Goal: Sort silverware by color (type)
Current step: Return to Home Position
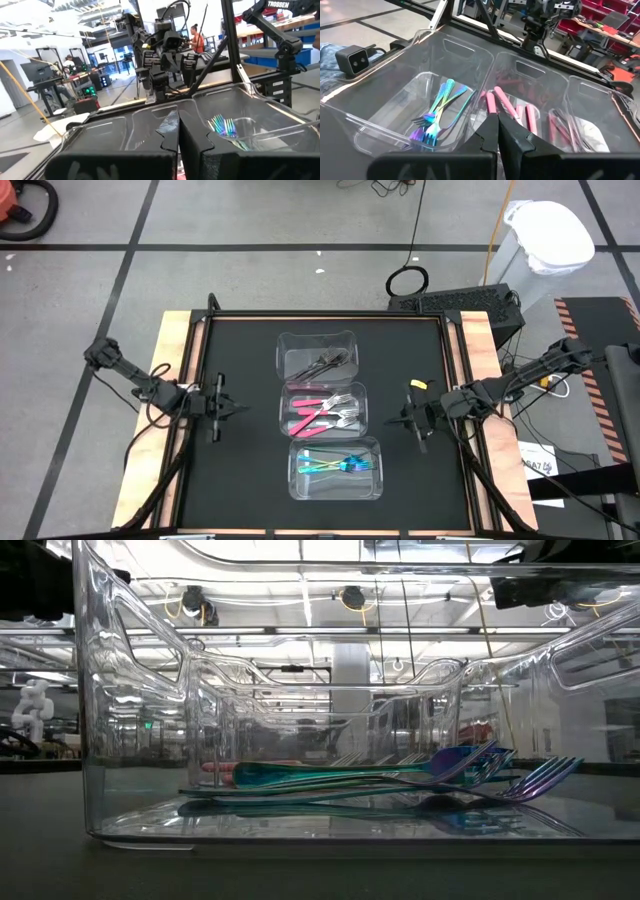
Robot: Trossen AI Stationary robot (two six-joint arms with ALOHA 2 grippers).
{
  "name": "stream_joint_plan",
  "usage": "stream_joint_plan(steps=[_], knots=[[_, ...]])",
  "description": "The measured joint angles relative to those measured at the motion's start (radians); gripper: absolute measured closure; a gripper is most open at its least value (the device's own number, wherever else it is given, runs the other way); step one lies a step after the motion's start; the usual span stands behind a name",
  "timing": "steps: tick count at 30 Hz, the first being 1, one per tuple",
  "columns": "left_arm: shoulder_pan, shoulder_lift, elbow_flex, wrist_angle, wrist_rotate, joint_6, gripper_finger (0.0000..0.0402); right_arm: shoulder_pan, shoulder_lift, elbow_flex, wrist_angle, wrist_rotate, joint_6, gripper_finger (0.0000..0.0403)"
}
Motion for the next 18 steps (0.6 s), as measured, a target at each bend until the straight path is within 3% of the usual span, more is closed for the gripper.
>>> stream_joint_plan(steps=[18], knots=[[0.209, 0.000, -0.001, -0.026, 0.309, -0.076, 0.0394, -0.001, 0.000, 0.000, -0.002, -0.001, 0.017, 0.0401]])
